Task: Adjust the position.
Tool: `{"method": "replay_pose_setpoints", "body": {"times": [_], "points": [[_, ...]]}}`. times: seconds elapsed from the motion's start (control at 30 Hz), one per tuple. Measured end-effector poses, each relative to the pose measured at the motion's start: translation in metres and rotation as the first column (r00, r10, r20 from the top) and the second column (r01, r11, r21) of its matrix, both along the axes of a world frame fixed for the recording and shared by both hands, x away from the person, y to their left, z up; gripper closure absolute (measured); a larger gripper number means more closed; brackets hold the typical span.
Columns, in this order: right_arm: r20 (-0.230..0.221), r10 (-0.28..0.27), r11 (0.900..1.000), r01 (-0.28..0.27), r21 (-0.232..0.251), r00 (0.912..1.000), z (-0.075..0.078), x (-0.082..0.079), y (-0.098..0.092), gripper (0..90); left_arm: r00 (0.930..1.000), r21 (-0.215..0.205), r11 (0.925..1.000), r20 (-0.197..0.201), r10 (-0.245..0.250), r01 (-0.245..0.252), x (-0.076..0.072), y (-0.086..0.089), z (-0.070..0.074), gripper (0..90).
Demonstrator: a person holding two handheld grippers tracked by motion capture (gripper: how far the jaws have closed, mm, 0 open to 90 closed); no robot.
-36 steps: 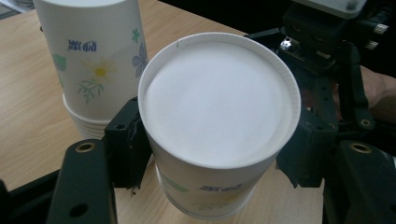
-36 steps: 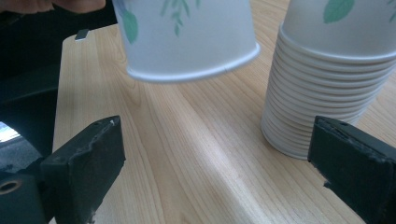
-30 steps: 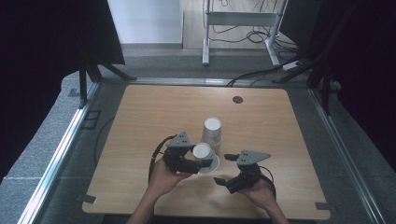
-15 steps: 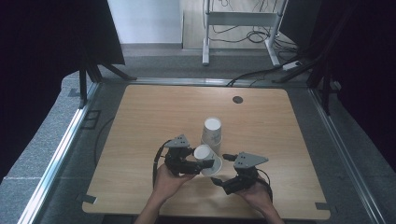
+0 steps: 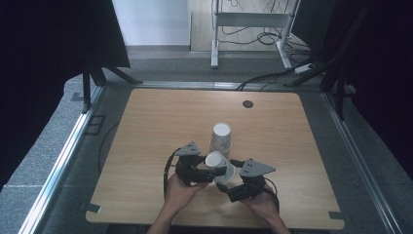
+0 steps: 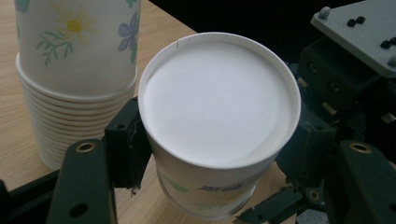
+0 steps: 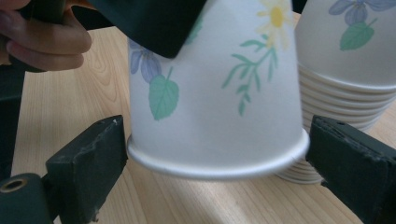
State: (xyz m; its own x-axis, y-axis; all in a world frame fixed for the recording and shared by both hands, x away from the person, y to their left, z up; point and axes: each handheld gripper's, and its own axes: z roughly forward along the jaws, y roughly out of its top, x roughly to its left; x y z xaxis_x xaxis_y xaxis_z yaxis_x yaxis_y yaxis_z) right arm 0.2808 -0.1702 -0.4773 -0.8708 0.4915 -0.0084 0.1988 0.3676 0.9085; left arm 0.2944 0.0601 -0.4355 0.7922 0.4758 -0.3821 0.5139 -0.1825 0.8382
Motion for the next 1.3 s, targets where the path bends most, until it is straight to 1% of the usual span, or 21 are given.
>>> {"method": "replay_pose_setpoints", "body": {"times": [0.07, 0.23, 0.47, 0.6, 0.73, 0.8, 1.03, 1.1, 1.3], "points": [[0.002, -0.007, 1.0, 0.007, -0.003, 1.0, -0.0005, -0.0002, 0.0013, 5.9, 1.0, -0.005, 1.0, -0.001, 0.001, -0.001, -0.0002, -0.0008, 0.0005, 34.0], [0.008, -0.018, 1.0, 0.018, 0.007, 0.9998, -0.0015, -0.0001, 0.0034, 7.5, 1.0, -0.007, 1.0, 0.0, -0.002, 0.002, -0.0009, -0.0028, 0.0012, 34.0], [0.024, -0.023, 1.0, 0.022, 0.013, 0.9995, -0.0012, -0.0008, 0.0065, 13.7, 1.0, -0.01, 0.9999, -0.003, -0.003, 0.003, -0.0016, -0.0045, 0.0, 34.0], [0.017, -0.026, 1.0, 0.026, 0.003, 0.9995, -0.0014, -0.0015, 0.0064, 16.7, 1.0, -0.009, 1.0, -0.008, 0.001, -0.001, -0.0017, -0.0045, -0.0011, 33.5], [0.008, -0.023, 1.0, 0.023, -0.008, 0.9997, -0.0016, -0.0025, 0.0057, 22.1, 0.9999, -0.01, 1.0, -0.017, 0.001, -0.001, -0.0011, -0.0043, -0.0024, 31.4], [0.011, -0.021, 1.0, 0.021, -0.013, 0.9997, -0.0015, -0.0029, 0.0053, 24.4, 0.9998, -0.012, 0.9999, -0.022, -0.001, 0.0, -0.0006, -0.0039, -0.0029, 30.6], [0.011, -0.013, 1.0, 0.013, -0.028, 0.9999, -0.0011, -0.0038, 0.0055, 28.8, 0.9996, -0.007, 0.9999, -0.024, -0.012, 0.012, -0.0003, -0.0034, -0.0037, 27.9], [0.008, -0.007, 0.999, 0.007, -0.036, 0.9999, -0.0008, -0.004, 0.006, 29.7, 0.9998, 0.0, 0.9999, -0.018, -0.012, 0.012, -0.0008, -0.0038, -0.0041, 27.0], [0.002, 0.012, 0.999, -0.012, -0.048, 0.9999, 0.0018, -0.0048, 0.007, 31.5, 0.9998, 0.007, 0.9998, -0.008, -0.02, 0.02, -0.0014, -0.0049, -0.0064, 18.8]]}}
